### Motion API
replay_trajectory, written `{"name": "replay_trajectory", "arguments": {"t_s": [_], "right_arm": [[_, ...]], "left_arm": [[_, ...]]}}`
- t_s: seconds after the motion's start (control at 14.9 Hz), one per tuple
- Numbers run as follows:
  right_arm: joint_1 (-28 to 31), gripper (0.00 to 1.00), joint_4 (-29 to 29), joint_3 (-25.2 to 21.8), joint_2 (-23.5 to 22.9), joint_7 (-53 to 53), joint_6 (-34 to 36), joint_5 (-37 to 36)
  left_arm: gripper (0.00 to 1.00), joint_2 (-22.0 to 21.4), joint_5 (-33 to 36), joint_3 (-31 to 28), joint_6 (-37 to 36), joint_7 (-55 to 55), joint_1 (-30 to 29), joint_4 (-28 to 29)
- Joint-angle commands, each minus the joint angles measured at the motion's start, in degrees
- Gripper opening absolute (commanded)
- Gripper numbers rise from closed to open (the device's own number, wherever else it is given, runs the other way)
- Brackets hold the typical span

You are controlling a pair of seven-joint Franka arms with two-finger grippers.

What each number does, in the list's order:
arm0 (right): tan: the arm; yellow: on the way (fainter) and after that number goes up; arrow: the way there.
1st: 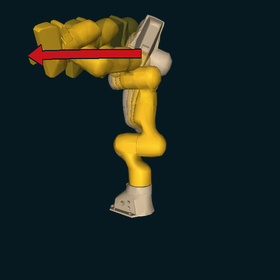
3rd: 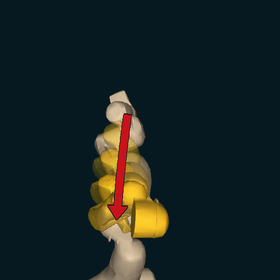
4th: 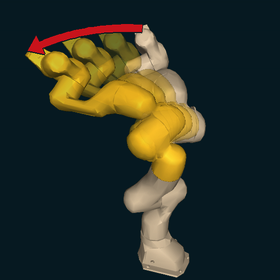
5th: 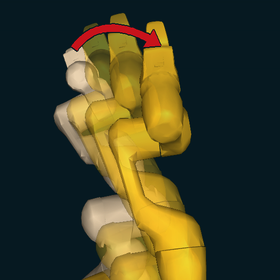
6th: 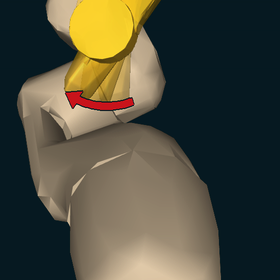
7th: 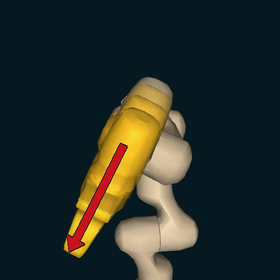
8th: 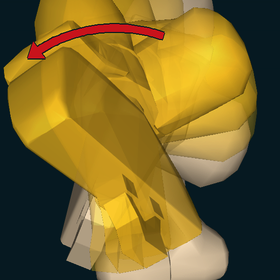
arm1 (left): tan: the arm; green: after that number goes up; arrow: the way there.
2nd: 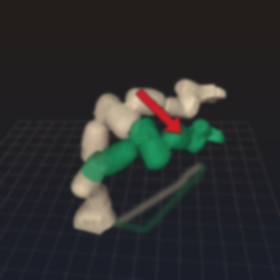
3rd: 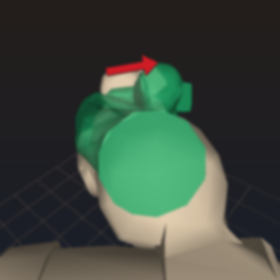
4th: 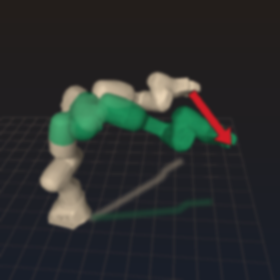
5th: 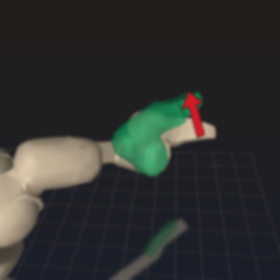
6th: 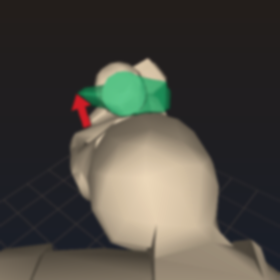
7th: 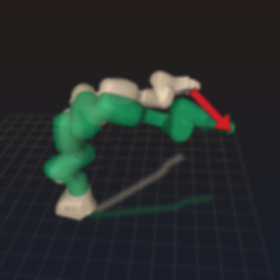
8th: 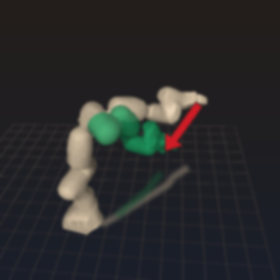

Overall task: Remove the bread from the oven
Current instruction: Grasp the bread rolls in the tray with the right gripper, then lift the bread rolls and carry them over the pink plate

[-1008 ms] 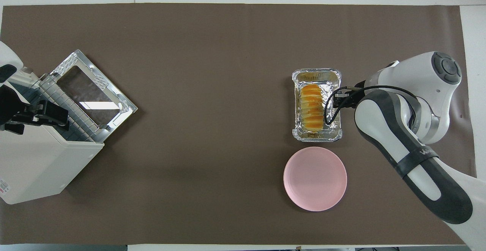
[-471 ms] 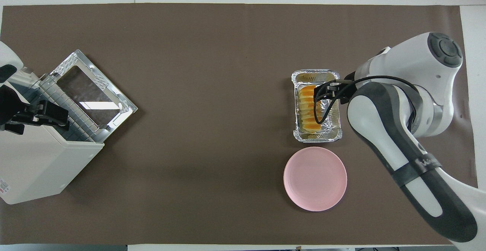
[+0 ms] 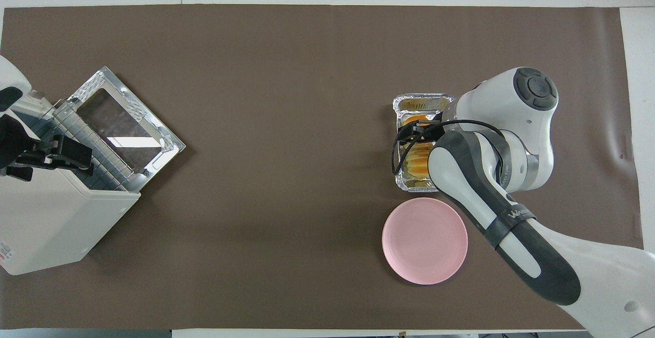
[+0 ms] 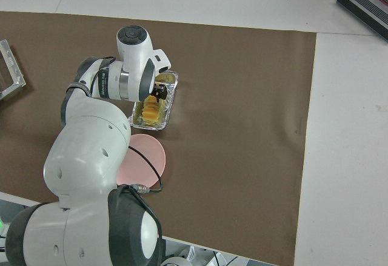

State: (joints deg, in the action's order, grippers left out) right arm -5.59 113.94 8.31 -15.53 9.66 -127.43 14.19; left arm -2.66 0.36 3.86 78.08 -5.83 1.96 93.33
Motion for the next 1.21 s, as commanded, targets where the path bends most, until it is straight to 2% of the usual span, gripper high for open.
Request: {"name": "replay_trajectory", "arguments": {"t_s": [0.0,0.13,0.27,0.4,0.47,0.54,0.67,1.01,1.14], "right_arm": [[0.58,0.92,1.98,0.48,0.94,-0.17,-0.98,-0.74],[0.67,0.84,3.29,0.48,0.94,-0.08,-2.54,-0.65],[0.32,0.81,5.4,0.48,1.2,-0.17,-5.1,-0.65],[0.41,0.74,5.5,0.48,1.29,-0.34,-4.85,-0.65],[0.5,0.64,5.5,0.48,1.29,-0.52,-4.67,-0.65],[0.5,0.46,5.5,0.48,1.29,-0.87,-4.49,-0.65],[0.41,0.0,5.06,0.39,1.46,-1.22,-3.01,-0.65],[0.76,0.0,-1.61,0.13,3.48,-0.96,9.1,-1.0],[0.5,0.0,-1.27,0.12,6.28,-0.26,12.8,-4.15]], "left_arm": [[1.0,-0.94,-0.71,0.09,0.94,-0.06,-0.38,0.89],[1.0,-0.94,-0.71,0.09,0.94,-0.06,-0.38,0.98],[1.0,-0.94,-0.71,0.09,0.94,-0.15,-0.38,0.98],[1.0,-0.94,-0.71,0.09,0.94,-0.06,-0.38,0.98],[1.0,-0.94,-0.71,0.09,0.94,-0.06,-0.38,0.89],[1.0,-0.94,-0.71,0.09,0.94,-0.06,-0.38,0.98],[1.0,-0.94,-0.71,0.09,0.94,-0.06,-0.38,0.89],[1.0,-1.03,-0.71,0.09,0.94,-0.06,-0.38,0.98],[1.0,-1.03,-0.71,0.09,0.94,-0.15,-0.38,0.98]]}}
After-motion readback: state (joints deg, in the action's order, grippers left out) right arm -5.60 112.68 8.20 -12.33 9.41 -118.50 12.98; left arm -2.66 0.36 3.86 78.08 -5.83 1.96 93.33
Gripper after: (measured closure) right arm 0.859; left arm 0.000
